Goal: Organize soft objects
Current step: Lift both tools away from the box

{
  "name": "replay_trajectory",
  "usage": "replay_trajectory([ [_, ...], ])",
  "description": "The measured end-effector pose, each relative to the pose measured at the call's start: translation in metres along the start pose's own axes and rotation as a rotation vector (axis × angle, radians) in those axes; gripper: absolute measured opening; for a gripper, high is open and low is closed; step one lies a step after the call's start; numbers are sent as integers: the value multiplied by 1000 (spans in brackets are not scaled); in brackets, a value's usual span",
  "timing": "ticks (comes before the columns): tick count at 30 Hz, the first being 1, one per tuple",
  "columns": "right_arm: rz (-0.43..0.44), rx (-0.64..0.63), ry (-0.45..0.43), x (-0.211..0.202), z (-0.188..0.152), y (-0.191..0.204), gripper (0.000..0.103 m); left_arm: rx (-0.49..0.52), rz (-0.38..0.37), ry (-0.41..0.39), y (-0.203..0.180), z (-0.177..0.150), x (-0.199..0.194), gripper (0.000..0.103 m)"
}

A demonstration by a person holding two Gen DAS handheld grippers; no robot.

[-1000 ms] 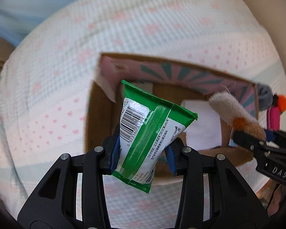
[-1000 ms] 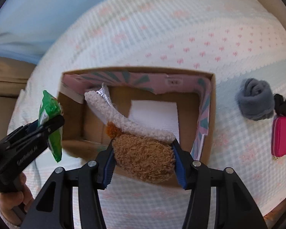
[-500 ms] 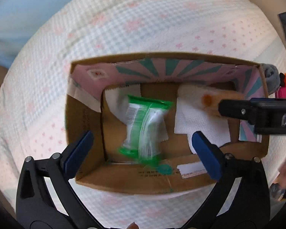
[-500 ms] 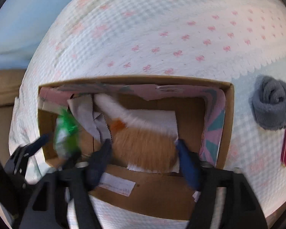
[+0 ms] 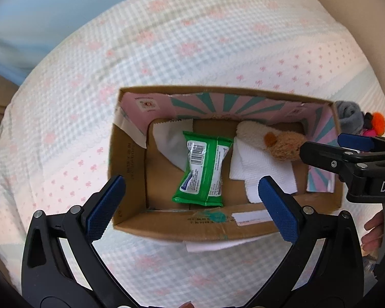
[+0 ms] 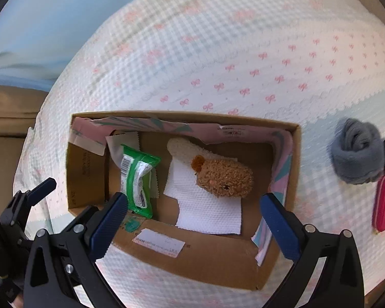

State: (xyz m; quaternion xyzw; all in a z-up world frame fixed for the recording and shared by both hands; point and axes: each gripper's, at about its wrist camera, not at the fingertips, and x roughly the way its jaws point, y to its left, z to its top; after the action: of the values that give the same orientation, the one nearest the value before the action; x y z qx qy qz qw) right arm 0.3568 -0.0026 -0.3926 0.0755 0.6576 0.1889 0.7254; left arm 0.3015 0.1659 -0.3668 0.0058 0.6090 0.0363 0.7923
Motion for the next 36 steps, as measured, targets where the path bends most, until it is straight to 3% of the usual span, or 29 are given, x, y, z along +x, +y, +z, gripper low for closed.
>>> replay_trajectory([
  [13, -89, -139, -316, -130, -49, 35, 103, -44, 17, -221, -8, -39, -123, 103],
  [19, -162, -115, -510, -209, -96, 35, 103, -61, -10, -352, -28, -68, -190, 103],
  [24, -238, -80, -639, -268, -145, 21, 103, -52, 10, -439, -57, -94, -238, 103],
  [32, -303, 23, -740, -322, -218, -20, 103, 27, -41, -531, -114, -131, -283, 103],
  [36, -333, 58, -760, -336, -242, -37, 103, 69, -67, -532, -141, -142, -289, 103],
])
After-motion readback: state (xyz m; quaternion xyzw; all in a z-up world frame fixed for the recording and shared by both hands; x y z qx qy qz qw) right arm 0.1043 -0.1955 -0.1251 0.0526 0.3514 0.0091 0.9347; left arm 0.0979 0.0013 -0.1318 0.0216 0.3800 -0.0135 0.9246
